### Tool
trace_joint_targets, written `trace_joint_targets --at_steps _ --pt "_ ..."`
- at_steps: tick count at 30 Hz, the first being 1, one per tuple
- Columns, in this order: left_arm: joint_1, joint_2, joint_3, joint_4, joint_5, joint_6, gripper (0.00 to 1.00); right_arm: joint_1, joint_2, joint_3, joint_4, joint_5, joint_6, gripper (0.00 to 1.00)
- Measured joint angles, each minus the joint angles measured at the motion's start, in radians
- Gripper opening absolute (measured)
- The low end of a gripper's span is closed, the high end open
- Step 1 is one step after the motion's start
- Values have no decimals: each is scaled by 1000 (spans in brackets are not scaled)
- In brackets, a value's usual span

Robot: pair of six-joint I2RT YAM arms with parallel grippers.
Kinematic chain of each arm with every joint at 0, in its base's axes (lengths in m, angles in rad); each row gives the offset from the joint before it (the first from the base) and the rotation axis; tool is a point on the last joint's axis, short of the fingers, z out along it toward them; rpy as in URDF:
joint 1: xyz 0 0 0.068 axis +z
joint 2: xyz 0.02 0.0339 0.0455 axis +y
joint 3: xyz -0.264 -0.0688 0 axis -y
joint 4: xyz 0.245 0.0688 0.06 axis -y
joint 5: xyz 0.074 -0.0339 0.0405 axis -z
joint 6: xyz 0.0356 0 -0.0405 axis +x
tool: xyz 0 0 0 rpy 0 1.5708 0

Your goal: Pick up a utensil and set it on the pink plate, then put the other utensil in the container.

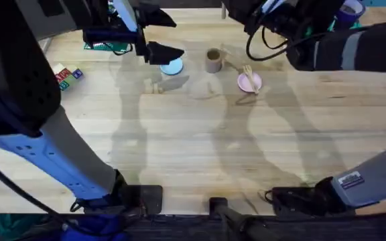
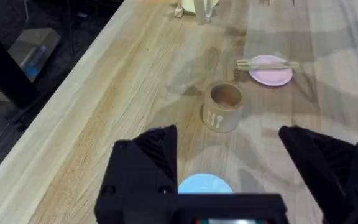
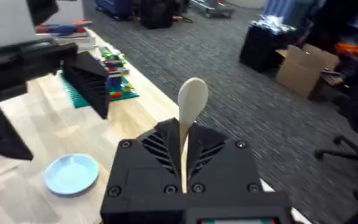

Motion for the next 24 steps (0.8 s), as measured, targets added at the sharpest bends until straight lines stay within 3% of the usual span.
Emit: trace_joint_targets --at_steps 24 --pt "0 0 0 0 0 0 993 -20 122 -1 30 -266 0 34"
